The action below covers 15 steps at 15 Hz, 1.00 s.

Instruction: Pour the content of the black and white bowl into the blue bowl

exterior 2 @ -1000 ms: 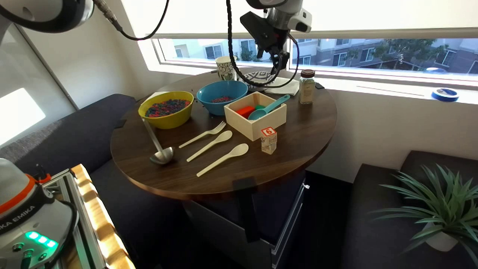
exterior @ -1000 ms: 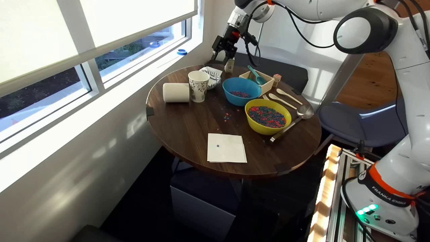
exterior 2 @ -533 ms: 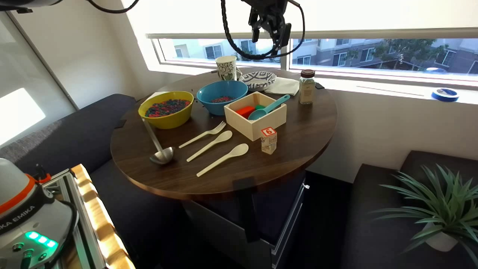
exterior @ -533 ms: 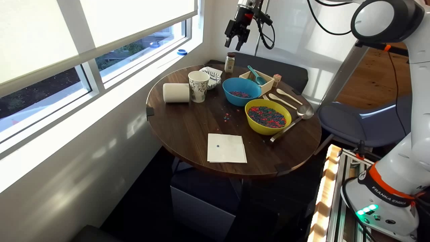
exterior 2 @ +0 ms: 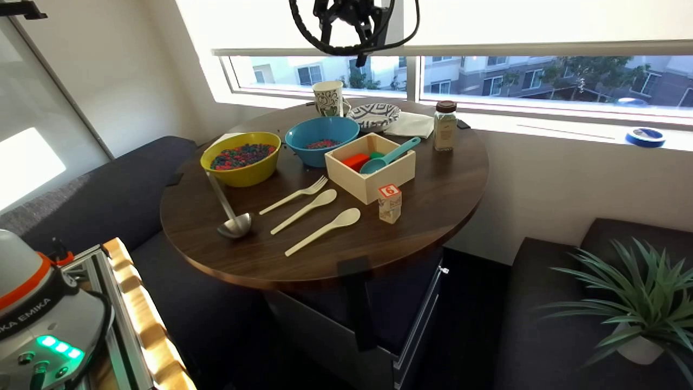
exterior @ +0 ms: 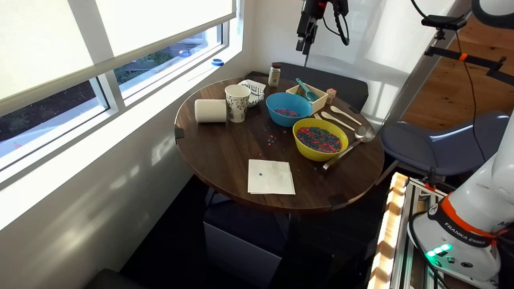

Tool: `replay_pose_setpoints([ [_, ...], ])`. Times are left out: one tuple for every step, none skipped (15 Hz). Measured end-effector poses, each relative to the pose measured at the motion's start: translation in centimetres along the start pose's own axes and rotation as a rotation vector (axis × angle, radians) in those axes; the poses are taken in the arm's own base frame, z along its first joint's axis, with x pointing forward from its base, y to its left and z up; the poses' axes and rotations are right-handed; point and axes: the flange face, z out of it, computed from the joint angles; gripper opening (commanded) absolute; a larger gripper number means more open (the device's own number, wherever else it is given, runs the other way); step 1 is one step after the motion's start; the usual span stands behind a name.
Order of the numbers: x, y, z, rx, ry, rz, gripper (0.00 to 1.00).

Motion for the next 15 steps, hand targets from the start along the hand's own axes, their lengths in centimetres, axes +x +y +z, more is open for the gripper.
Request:
replay_pose_setpoints([
  [-0.9, -0.6, 0.1, 0.013, -0.022, -0.029, 1.00],
  [-1.7, -1.2, 0.3, 0.024, -0.038, -0.052, 1.00],
  [-2.5, -1.6, 0.5, 0.032, -0.048, -0.067, 1.00],
  [-3.3, -2.1, 0.7, 0.040, -0.055, -0.074, 1.00],
  [-4.1, -2.4, 0.8, 0.047, -0.060, -0.074, 1.00],
  [-4.9, -2.7, 0.8, 0.054, -0.062, -0.071, 1.00],
  [-5.6, -3.0, 0.7, 0.066, -0.053, -0.067, 1.00],
  [-6.1, -3.3, 0.5, 0.090, -0.024, -0.062, 1.00],
  [-6.6, -3.4, 0.1, 0.107, 0.000, -0.058, 1.00],
  [-6.9, -3.5, -0.2, 0.114, 0.015, -0.054, 1.00],
  [-7.2, -3.5, -0.3, 0.118, 0.021, -0.052, 1.00],
  [-7.3, -3.6, -0.3, 0.121, 0.024, -0.051, 1.00],
  [-7.3, -3.6, -0.3, 0.123, 0.024, -0.051, 1.00],
  [-7.3, -3.6, -0.2, 0.124, 0.024, -0.051, 1.00],
  [-7.3, -3.6, -0.1, 0.125, 0.023, -0.050, 1.00],
])
